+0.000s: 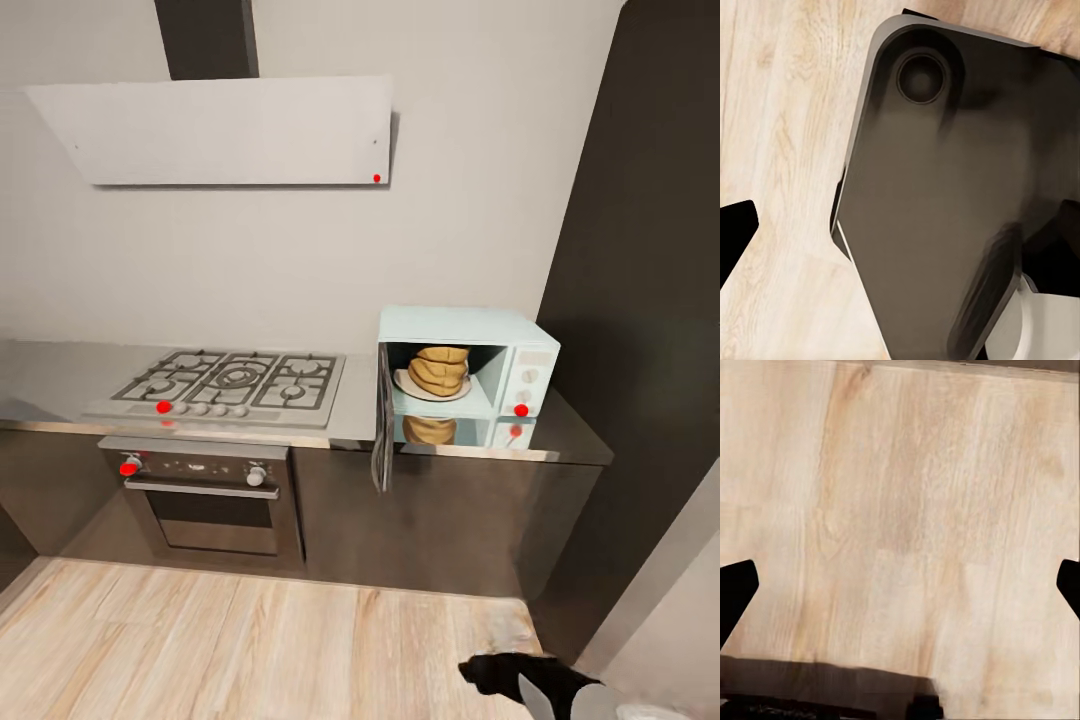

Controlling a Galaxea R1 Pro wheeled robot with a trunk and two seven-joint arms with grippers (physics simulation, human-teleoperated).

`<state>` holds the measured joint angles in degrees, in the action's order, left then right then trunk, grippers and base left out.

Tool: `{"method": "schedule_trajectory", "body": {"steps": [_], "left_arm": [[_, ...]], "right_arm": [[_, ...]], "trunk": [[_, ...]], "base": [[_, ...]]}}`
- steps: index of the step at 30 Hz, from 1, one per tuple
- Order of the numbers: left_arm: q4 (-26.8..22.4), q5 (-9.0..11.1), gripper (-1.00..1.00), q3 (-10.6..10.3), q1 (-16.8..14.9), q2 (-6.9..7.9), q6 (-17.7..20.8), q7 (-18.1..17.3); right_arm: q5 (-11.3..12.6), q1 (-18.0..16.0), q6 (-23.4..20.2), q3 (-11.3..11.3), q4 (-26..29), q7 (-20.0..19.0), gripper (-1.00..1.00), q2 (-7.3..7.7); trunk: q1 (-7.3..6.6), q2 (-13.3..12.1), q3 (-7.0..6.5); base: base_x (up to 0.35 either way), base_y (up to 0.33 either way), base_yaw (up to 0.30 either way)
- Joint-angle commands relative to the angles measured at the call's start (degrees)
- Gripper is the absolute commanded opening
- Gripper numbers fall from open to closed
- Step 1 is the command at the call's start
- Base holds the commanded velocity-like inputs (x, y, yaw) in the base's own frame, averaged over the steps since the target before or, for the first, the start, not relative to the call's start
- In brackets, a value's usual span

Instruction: In the kitchen, take the popcorn bag from the countertop, put it into the microwave, and heat it until the popcorn is cooked so the cooked popcorn ends up inside the bag.

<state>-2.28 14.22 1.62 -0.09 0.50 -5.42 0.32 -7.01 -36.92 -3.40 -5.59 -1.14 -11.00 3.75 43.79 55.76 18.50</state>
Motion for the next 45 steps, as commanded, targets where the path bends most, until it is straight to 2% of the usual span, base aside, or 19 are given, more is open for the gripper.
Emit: {"method": "schedule_trajectory", "body": {"steps": [1,3,6,10,13,23,26,27,28,31,32,35,36,37,39,43,45], "left_arm": [[0.0,0.1,1.00,0.1,0.0,0.00,-0.1,0.0],[0.0,0.1,1.00,0.1,0.0,-0.02,-0.1,0.0],[0.1,0.0,1.00,0.1,0.0,-0.06,-0.1,0.0],[0.1,0.0,1.00,0.2,0.0,-0.06,-0.1,0.0],[0.1,0.1,1.00,0.2,0.0,-0.01,-0.1,0.0],[0.0,0.1,1.00,0.1,0.0,0.07,-0.1,0.0],[-0.3,0.0,1.00,0.0,0.0,0.15,-0.2,0.0],[-7.2,-0.1,1.00,0.0,0.0,0.61,0.2,0.0],[-18.9,-0.3,1.00,0.0,0.0,1.17,1.6,0.1],[-32.9,-0.3,1.00,0.0,0.0,2.89,6.9,0.0],[-39.3,-0.2,1.00,0.0,0.0,3.55,9.9,-0.2],[-53.8,0.0,1.00,0.0,-0.8,4.07,18.3,-0.2],[-56.0,0.1,1.00,0.0,-1.8,4.05,20.3,-0.2],[-58.4,0.1,1.00,0.1,-4.3,3.97,22.9,-0.2],[-59.8,0.7,1.00,0.1,-9.4,3.31,26.0,-0.2],[-60.4,3.9,1.00,0.0,-20.3,0.99,29.1,-0.4],[-60.4,5.0,1.00,0.0,-23.3,0.46,29.5,-0.5]], "right_arm": [[-0.6,4.1,0.5,-0.6,-0.4,0.0,1.00,0.07],[-0.5,8.9,1.7,-0.6,-0.7,0.6,1.00,0.04],[-0.3,15.3,2.9,-0.6,-0.8,4.4,1.00,0.16],[0.0,23.7,3.7,-0.8,-0.8,6.1,1.00,0.03],[0.1,25.0,5.2,-0.8,-0.9,6.3,1.00,0.03],[0.2,26.2,5.8,-1.0,-0.9,6.3,1.00,0.18],[0.2,27.8,8.5,-1.0,-0.9,6.3,1.00,0.20],[0.2,28.2,9.6,-1.0,-0.9,6.3,1.00,0.18],[0.1,28.3,10.1,-1.0,-0.9,6.3,1.00,0.19],[-0.1,28.3,10.2,-1.0,-0.9,6.2,1.00,0.21],[-0.2,28.3,10.2,-1.0,-0.9,6.2,1.00,0.20],[-0.3,28.3,10.3,-1.0,-0.9,6.2,1.00,0.27],[-0.3,28.3,10.3,-1.0,-0.9,6.2,1.00,0.31],[-0.4,28.3,10.3,-1.0,-0.8,6.2,1.00,0.34],[-0.4,28.3,10.3,-0.9,-0.8,6.2,1.00,0.30],[-0.5,28.3,10.3,-1.0,-0.8,6.2,1.00,0.40],[-0.5,28.3,10.3,-0.9,-0.8,6.2,1.00,0.34]], "trunk": [[0.01,0.0,0.05],[0.01,0.0,0.05],[0.01,0.0,0.05],[0.01,0.0,0.05],[0.01,0.0,0.05],[0.01,0.0,0.05],[0.01,0.0,0.05],[0.01,0.0,0.05],[0.01,0.0,0.05],[0.01,0.0,0.05],[0.01,0.0,0.05],[0.01,0.0,0.05],[0.01,0.0,0.05],[0.01,0.0,0.05],[0.01,0.0,0.05],[0.01,0.0,0.05],[0.01,0.0,0.05]], "base": [[0.000,0.000,0.000],[0.000,0.000,0.000],[0.000,0.000,0.000],[0.000,0.000,0.000],[0.000,0.000,0.000],[0.000,0.000,0.000],[0.000,0.000,0.000],[0.000,0.000,0.000],[0.000,0.000,0.000],[0.000,0.000,0.000],[0.000,0.000,0.000],[0.000,0.000,0.000],[0.000,0.000,0.000],[0.000,0.000,0.000],[0.000,0.000,0.000],[0.008,0.000,0.000],[0.097,0.041,0.000]]}}
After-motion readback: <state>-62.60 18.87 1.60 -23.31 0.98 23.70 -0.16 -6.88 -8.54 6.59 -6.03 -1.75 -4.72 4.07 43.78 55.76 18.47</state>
